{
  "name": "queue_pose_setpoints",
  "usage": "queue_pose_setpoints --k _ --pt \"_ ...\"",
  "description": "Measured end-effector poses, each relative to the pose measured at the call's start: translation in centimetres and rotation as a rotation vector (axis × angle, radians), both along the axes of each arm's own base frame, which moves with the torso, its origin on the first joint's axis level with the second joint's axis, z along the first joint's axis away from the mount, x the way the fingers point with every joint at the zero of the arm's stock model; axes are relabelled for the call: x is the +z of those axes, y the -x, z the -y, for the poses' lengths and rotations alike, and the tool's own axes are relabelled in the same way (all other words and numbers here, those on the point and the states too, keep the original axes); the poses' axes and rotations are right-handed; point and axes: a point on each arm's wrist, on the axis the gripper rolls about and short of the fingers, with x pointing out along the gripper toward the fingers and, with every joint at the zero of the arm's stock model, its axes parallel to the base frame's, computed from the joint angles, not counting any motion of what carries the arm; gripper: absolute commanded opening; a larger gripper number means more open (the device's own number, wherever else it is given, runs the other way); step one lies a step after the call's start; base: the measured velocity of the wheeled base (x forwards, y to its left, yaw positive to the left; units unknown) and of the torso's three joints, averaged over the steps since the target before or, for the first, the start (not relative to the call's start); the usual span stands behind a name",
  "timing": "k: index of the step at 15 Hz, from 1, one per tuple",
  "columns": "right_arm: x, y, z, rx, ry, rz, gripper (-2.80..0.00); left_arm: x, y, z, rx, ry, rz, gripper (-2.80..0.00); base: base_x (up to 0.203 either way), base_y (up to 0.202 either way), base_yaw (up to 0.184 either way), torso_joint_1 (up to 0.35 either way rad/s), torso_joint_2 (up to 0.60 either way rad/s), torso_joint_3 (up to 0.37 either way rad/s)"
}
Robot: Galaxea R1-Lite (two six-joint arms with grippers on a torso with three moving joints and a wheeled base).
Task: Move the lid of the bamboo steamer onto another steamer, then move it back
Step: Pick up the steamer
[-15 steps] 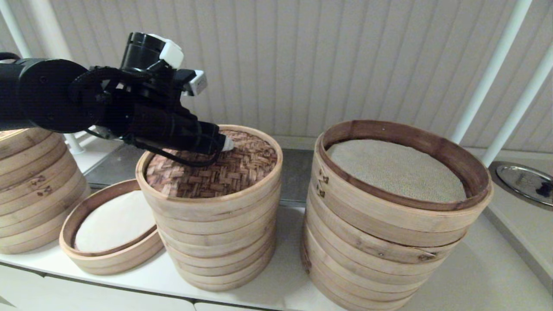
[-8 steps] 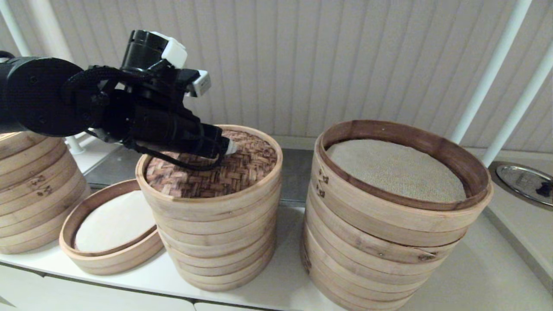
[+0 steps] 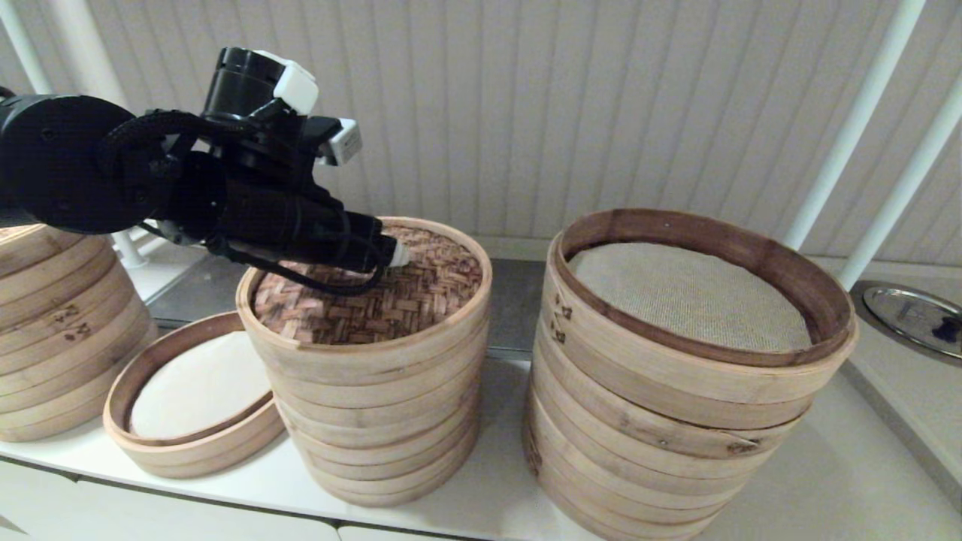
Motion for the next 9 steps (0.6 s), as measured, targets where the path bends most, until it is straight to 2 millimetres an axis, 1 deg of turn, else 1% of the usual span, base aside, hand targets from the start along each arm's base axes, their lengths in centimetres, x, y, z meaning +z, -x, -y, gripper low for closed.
queue_pose_setpoints --k 8,9 --pt "0.0 0.0 0.0 0.0 0.0 0.0 -2.8 0.08 0.04 -0.01 -0.021 0.034 -0.039 0.0 0.0 0.0 0.0 0.0 0.0 0.0" --pt "0.0 0.0 0.0 0.0 0.0 0.0 -2.8 0.11 0.03 0.0 -0.02 0.034 -0.038 -2.8 0.0 0.0 0.0 0.0 0.0 0.0"
